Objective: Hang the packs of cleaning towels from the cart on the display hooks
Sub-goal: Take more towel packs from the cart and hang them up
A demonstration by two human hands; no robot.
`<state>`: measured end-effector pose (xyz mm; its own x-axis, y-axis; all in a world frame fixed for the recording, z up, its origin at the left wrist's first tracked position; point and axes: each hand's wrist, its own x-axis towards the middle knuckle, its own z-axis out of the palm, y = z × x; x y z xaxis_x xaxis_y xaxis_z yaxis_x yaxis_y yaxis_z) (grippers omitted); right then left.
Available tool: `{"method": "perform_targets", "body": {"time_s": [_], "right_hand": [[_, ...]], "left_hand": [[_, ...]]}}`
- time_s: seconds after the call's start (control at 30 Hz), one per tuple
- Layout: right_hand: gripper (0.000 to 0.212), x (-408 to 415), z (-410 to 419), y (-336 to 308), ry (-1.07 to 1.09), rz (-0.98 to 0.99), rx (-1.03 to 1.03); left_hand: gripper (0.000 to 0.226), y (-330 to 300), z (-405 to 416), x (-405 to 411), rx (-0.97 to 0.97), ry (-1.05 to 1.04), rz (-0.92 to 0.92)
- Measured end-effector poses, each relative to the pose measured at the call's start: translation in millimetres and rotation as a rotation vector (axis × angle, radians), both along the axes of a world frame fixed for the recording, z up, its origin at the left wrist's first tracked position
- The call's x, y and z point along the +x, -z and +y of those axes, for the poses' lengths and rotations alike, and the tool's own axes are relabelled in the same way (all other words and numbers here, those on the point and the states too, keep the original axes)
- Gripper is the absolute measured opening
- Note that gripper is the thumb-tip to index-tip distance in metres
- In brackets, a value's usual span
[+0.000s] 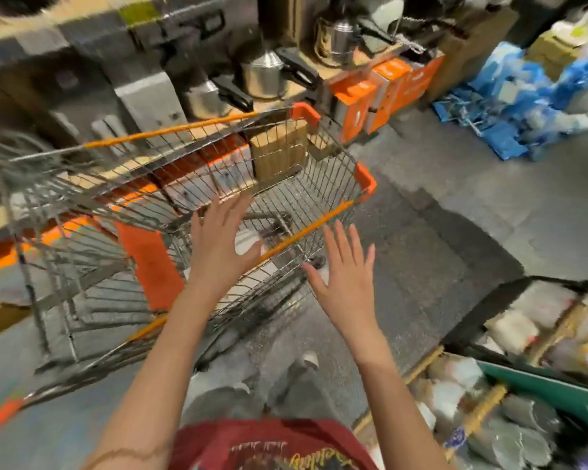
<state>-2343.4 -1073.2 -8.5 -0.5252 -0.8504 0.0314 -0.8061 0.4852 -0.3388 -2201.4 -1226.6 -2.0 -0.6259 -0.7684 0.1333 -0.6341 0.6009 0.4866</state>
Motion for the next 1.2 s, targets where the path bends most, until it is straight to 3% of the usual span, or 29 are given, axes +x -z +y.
{"method": "perform_targets", "body": {"time_s": [0.17, 0.5, 0.9, 1.2], "right_hand": [[0.068, -31.9, -51.8, 8.2, -0.243, 0.033, 0.062], [0.069, 16.0, -149.8, 46.1, -0.646, -0.012, 0.188], [0.07, 10.3, -230.8, 103.9, -0.77, 0.05, 0.286], [0.069, -5.9, -298.7, 185.2, -0.955, 0.025, 0.428]], "left_hand": [[0.074, 14.6, 3.0, 22.5, 0.086, -0.258, -0.041], [0.076, 38.4, -12.7, 86.5, 0.17, -0.592, -0.06], [0.077, 97.4, -101.1, 67.0, 0.322, -0.577, -0.056], [0.071, 169.2, -135.0, 43.8, 0.546, -0.712, 0.025]]}}
